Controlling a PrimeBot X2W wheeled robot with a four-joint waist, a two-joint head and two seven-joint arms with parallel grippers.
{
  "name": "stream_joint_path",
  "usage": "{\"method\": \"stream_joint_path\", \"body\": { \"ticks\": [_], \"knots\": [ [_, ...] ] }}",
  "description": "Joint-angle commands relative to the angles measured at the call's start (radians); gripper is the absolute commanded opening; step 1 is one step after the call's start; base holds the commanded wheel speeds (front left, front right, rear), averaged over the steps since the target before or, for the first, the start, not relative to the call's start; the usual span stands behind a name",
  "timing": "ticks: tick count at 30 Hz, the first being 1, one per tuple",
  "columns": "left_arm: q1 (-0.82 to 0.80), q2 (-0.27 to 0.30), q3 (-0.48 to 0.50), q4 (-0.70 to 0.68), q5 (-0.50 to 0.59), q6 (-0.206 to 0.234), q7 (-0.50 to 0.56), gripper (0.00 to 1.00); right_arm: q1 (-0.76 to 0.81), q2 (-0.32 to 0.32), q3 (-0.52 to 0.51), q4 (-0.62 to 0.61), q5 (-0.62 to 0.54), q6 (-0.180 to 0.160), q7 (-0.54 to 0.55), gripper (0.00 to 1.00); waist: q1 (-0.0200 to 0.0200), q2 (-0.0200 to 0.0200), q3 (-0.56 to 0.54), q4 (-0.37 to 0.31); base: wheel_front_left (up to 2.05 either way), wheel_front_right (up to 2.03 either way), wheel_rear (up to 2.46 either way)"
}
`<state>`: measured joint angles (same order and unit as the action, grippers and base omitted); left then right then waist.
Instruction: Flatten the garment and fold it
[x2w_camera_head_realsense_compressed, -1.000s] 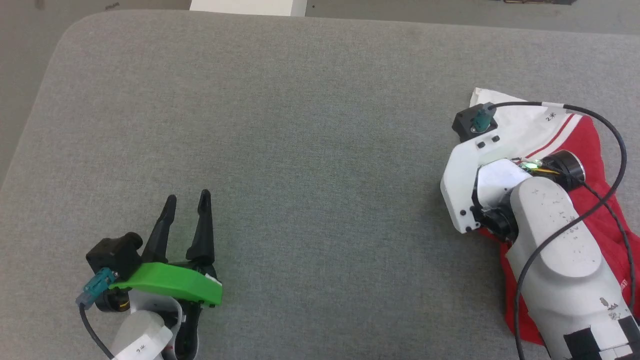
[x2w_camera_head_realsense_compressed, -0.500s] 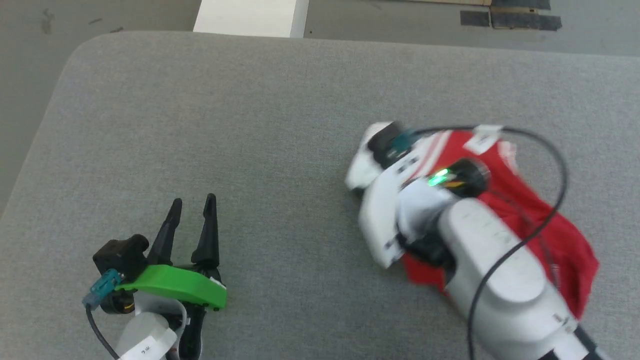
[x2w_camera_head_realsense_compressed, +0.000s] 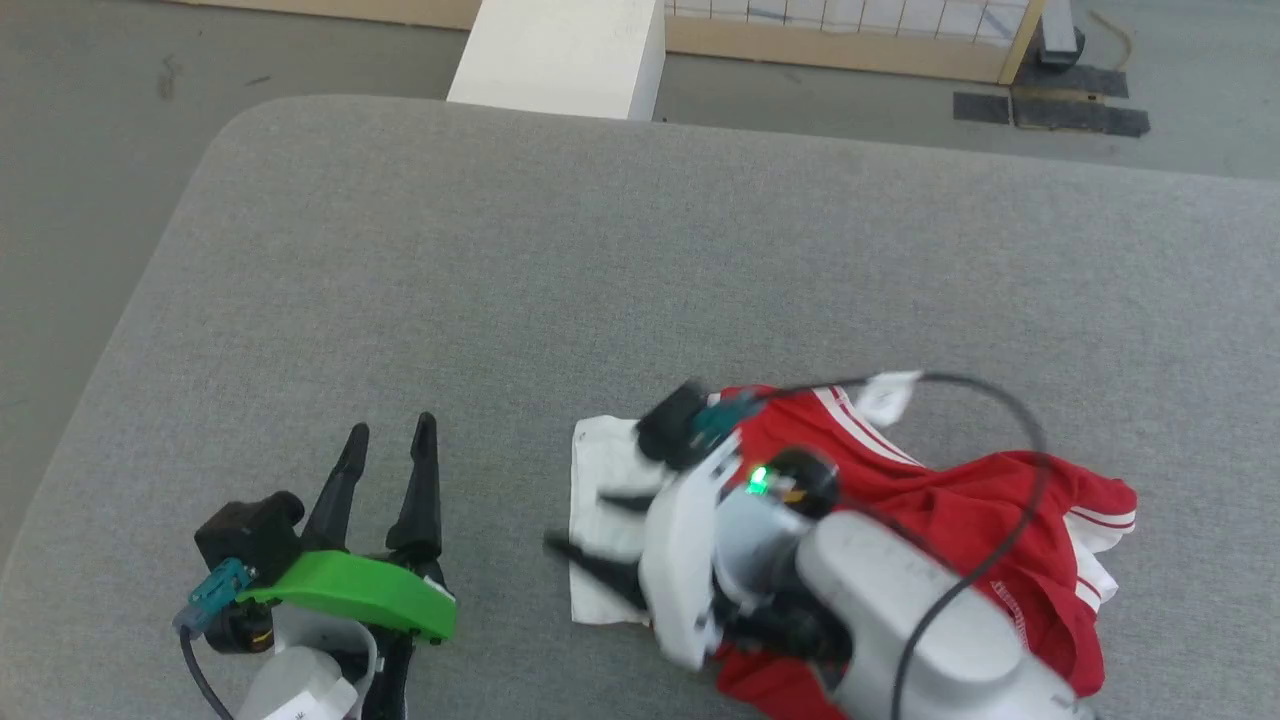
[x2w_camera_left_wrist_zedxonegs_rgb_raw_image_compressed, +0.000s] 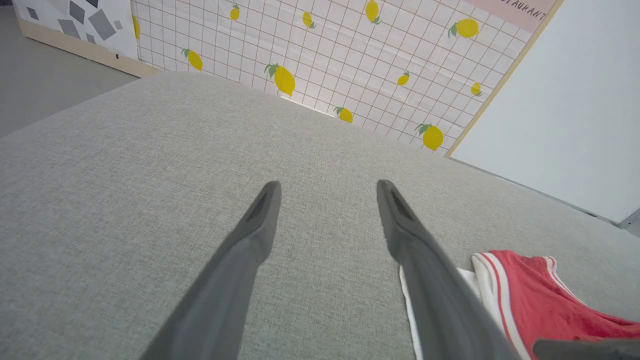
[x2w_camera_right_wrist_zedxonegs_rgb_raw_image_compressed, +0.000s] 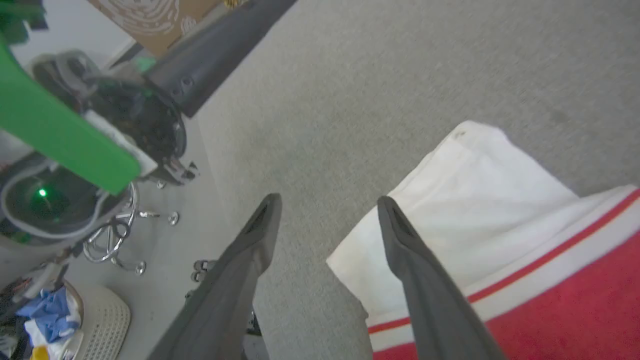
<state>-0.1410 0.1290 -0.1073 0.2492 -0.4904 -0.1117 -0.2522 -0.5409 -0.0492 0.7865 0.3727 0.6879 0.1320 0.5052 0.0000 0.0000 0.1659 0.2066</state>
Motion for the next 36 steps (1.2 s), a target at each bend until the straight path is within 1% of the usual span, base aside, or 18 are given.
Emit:
{"method": "stream_joint_path", "body": {
  "ticks": [1,4,5,6,9,12,16,19,20,22,25,27,31,33,36],
  "knots": [
    [0.013,0.009,0.002,-0.004,-0.012,0.009,-0.001,1.00,-0.023,-0.001,-0.046,-0.009,0.012,-0.001,-0.052,1.00,0.0000,0.0000,-0.022,-0.011,0.00,0.00,0.00],
    [0.025,0.012,0.002,-0.011,-0.011,0.017,0.004,1.00,-0.036,-0.001,-0.168,-0.011,-0.021,-0.001,-0.163,1.00,0.0000,0.0000,-0.047,-0.032,0.00,0.00,0.00],
    [0.030,0.013,0.001,-0.015,-0.010,0.020,0.006,1.00,-0.034,-0.001,-0.223,-0.010,-0.047,-0.001,-0.202,1.00,0.0000,0.0000,-0.056,-0.041,0.00,0.00,0.00],
    [0.034,0.014,0.001,-0.018,-0.010,0.022,0.007,1.00,-0.030,-0.001,-0.262,-0.009,-0.074,-0.001,-0.226,1.00,0.0000,0.0000,-0.064,-0.048,0.00,0.00,0.00],
    [0.047,0.016,-0.005,-0.028,-0.009,0.028,0.016,1.00,0.017,-0.001,-0.426,-0.024,-0.164,-0.001,-0.285,1.00,0.0000,0.0000,-0.086,-0.070,0.00,0.00,0.00],
    [0.058,0.018,-0.008,-0.040,-0.008,0.036,0.025,1.00,0.099,-0.006,-0.592,-0.075,-0.252,-0.001,-0.292,1.00,0.0000,0.0000,-0.102,-0.092,0.00,0.00,0.00],
    [0.067,0.019,-0.014,-0.055,-0.009,0.043,0.036,1.00,0.234,-0.006,-0.793,-0.186,-0.349,-0.001,-0.255,1.00,0.0000,0.0000,-0.112,-0.115,0.00,0.00,0.00],
    [0.069,0.019,-0.021,-0.063,-0.009,0.045,0.046,1.00,0.333,-0.003,-0.904,-0.272,-0.399,-0.001,-0.209,1.00,0.0000,0.0000,-0.114,-0.130,0.00,0.00,0.00],
    [0.069,0.019,-0.022,-0.065,-0.010,0.046,0.049,1.00,0.368,-0.002,-0.929,-0.300,-0.411,-0.001,-0.187,1.00,0.0000,0.0000,-0.113,-0.136,0.00,0.00,0.00],
    [0.068,0.021,-0.024,-0.066,-0.012,0.046,0.053,1.00,0.420,-0.002,-0.959,-0.342,-0.395,-0.001,-0.156,1.00,0.0000,0.0000,-0.111,-0.149,0.00,0.00,0.00],
    [0.050,0.022,-0.036,-0.067,-0.016,0.041,0.072,1.00,0.470,-0.001,-0.991,-0.388,-0.373,-0.001,-0.133,1.00,0.0000,0.0000,-0.099,-0.168,0.00,0.00,0.00],
    [0.008,0.024,-0.059,-0.062,-0.017,0.032,0.108,1.00,0.485,-0.001,-1.007,-0.410,-0.363,-0.001,-0.129,1.00,0.0000,0.0000,-0.087,-0.179,0.00,0.00,0.00],
    [-0.154,0.011,-0.102,-0.021,-0.035,0.025,0.240,1.00,0.485,-0.001,-1.017,-0.449,-0.335,-0.001,-0.128,1.00,0.0000,0.0000,-0.052,-0.214,0.00,0.00,0.00],
    [-0.256,0.004,-0.145,0.010,-0.027,0.017,0.320,1.00,0.480,-0.001,-1.020,-0.459,-0.329,-0.001,-0.128,1.00,0.0000,0.0000,-0.031,-0.234,0.00,0.00,0.00],
    [-0.403,-0.012,-0.229,0.084,-0.030,0.002,0.487,1.00,0.470,-0.001,-1.018,-0.463,-0.321,-0.001,-0.134,1.00,0.0000,0.0000,0.001,-0.273,0.00,0.00,0.00]
  ]
}}
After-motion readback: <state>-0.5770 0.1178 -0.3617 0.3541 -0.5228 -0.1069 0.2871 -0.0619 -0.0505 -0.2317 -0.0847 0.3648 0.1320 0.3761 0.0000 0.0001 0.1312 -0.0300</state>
